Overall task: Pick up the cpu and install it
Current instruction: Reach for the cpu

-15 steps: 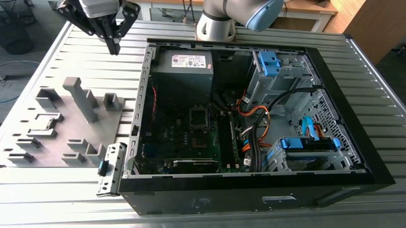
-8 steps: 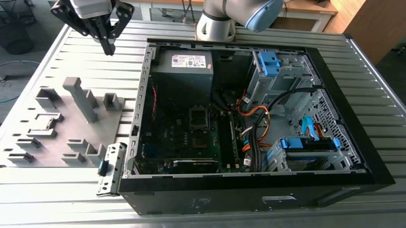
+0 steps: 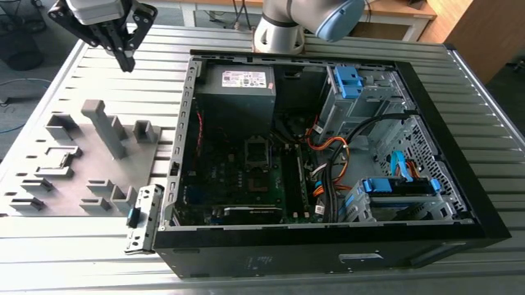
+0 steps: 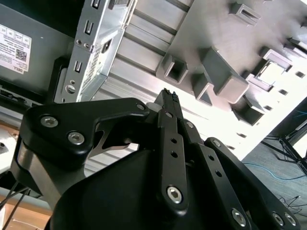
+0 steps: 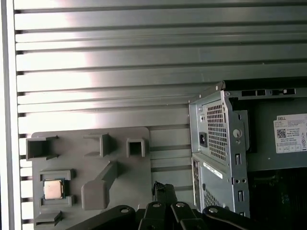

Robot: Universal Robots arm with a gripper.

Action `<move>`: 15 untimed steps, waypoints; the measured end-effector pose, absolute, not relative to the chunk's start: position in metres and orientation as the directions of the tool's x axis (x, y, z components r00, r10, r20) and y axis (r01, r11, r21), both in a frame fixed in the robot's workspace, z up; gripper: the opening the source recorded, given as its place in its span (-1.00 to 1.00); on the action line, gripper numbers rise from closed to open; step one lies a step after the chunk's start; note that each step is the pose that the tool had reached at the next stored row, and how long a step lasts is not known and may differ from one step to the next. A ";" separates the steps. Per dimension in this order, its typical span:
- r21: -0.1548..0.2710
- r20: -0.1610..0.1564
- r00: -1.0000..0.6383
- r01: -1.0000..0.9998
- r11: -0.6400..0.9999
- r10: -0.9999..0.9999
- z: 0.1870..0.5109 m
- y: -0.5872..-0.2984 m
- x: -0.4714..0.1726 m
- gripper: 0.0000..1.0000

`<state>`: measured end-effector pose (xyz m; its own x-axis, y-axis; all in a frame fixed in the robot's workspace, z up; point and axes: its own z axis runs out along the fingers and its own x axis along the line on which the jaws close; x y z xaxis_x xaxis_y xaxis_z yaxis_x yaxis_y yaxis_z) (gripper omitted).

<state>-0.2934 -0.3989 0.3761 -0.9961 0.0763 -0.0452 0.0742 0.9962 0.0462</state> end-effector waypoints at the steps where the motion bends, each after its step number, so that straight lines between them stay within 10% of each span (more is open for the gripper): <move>1: 0.046 -0.045 -0.996 0.074 0.996 0.076 0.376 -0.399 -0.296 -0.79; 15: 0.046 -0.045 -0.996 0.074 0.996 0.076 0.373 -0.399 -0.322 -0.79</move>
